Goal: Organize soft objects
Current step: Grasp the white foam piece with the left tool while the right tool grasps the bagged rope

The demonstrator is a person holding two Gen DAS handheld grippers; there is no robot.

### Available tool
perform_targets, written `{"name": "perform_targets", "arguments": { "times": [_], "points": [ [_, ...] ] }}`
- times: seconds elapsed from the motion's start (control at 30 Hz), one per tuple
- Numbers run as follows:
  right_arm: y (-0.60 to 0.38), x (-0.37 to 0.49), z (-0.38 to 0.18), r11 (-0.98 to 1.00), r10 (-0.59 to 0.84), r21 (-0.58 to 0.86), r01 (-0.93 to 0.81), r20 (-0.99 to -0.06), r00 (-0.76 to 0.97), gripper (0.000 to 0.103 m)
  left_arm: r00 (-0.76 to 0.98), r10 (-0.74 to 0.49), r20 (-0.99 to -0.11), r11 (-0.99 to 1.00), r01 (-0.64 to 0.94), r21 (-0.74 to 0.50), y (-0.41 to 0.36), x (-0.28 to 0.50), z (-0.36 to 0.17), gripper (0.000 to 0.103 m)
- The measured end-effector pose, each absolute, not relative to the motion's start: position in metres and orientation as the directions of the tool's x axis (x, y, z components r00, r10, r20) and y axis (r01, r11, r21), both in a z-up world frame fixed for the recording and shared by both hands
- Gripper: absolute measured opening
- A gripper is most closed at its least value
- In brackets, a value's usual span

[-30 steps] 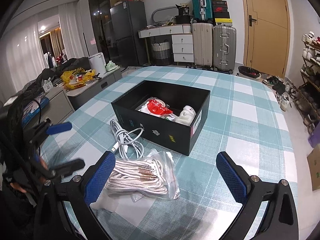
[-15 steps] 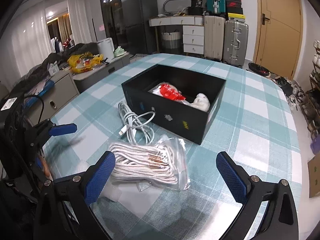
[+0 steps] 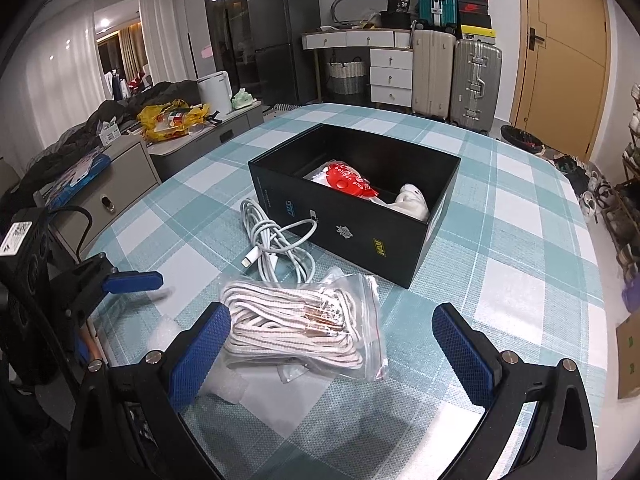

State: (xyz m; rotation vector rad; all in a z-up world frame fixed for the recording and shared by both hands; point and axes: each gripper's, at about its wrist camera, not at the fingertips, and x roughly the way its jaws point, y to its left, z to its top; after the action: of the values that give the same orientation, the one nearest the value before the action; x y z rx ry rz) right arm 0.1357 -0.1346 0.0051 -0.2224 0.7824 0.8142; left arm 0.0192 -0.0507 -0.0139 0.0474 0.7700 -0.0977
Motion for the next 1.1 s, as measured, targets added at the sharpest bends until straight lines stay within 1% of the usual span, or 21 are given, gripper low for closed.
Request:
{"name": "perform_targets", "arguments": {
  "times": [0.3, 0.73, 0.8, 0.97, 1.0, 1.07, 1.1],
  "points": [
    [-0.132, 0.137, 0.002, 0.678, 0.570, 0.114, -0.726, -0.706, 0.421, 0.102, 0.683, -0.058, -0.728, 0.995, 0.099, 0.013, -0.055, 0.023, -0.022, 0.103],
    [-0.111, 0.131, -0.010, 0.644, 0.576, 0.118, -0.756, -0.725, 0.378, 0.102, 0.677, -0.070, -0.733, 0.997, 0.080, -0.021, -0.045, 0.025, -0.026, 0.101],
    [-0.110, 0.131, -0.011, 0.643, 0.576, 0.119, -0.757, -0.726, 0.375, 0.102, 0.679, -0.078, -0.730, 0.996, 0.084, -0.028, -0.043, 0.024, -0.026, 0.099],
    [-0.109, 0.133, -0.013, 0.646, 0.574, 0.123, -0.753, -0.730, 0.373, 0.102, 0.681, -0.112, -0.724, 0.993, 0.097, -0.063, -0.042, 0.021, -0.024, 0.081],
    [-0.109, 0.133, -0.014, 0.647, 0.572, 0.124, -0.752, -0.731, 0.372, 0.102, 0.682, -0.116, -0.722, 0.993, 0.102, -0.063, -0.042, 0.021, -0.024, 0.078],
    [-0.108, 0.134, -0.015, 0.649, 0.572, 0.127, -0.750, -0.732, 0.371, 0.102, 0.686, -0.123, -0.717, 0.992, 0.108, -0.066, -0.042, 0.019, -0.023, 0.065],
    [-0.108, 0.134, -0.016, 0.649, 0.573, 0.130, -0.750, -0.732, 0.369, 0.102, 0.687, -0.123, -0.716, 0.992, 0.108, -0.067, -0.042, 0.019, -0.023, 0.065]
  ]
}}
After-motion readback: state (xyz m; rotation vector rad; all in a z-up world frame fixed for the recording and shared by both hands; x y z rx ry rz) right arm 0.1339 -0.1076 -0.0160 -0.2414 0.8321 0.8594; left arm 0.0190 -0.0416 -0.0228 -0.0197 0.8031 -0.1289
